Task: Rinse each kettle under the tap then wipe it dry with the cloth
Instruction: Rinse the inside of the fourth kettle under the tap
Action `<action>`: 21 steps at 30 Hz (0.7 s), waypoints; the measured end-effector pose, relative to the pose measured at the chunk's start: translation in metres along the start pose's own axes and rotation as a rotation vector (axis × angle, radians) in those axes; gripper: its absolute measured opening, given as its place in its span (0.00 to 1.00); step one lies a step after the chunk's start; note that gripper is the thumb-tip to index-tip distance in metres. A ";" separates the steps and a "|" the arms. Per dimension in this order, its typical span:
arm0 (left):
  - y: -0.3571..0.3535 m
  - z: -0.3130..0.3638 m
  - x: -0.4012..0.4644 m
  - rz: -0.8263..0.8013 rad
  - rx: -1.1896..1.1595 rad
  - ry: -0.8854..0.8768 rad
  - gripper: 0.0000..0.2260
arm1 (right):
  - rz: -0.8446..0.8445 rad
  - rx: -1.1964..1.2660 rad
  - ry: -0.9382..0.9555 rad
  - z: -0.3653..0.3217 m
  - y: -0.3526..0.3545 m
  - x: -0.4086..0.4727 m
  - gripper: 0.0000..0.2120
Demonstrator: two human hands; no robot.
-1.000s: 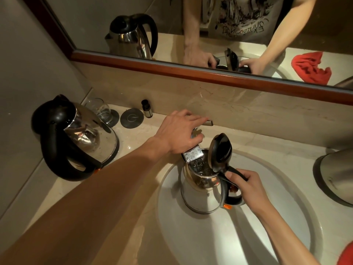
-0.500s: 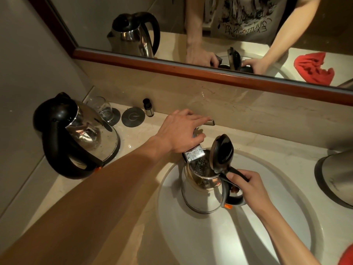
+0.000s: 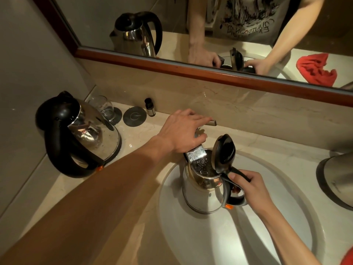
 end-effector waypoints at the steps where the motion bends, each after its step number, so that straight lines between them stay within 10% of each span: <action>1: 0.000 0.000 0.000 0.001 -0.002 0.001 0.28 | -0.003 0.000 0.001 -0.001 -0.001 0.000 0.30; 21: 0.001 0.000 -0.001 0.008 0.001 -0.028 0.29 | -0.040 -0.034 -0.008 -0.009 -0.001 0.002 0.19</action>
Point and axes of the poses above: each hand's wrist, its own x-axis towards the middle knuckle, its own y-axis out of the back of the hand, z = x × y, the point moved 1 cm from there along x, towards the middle knuckle
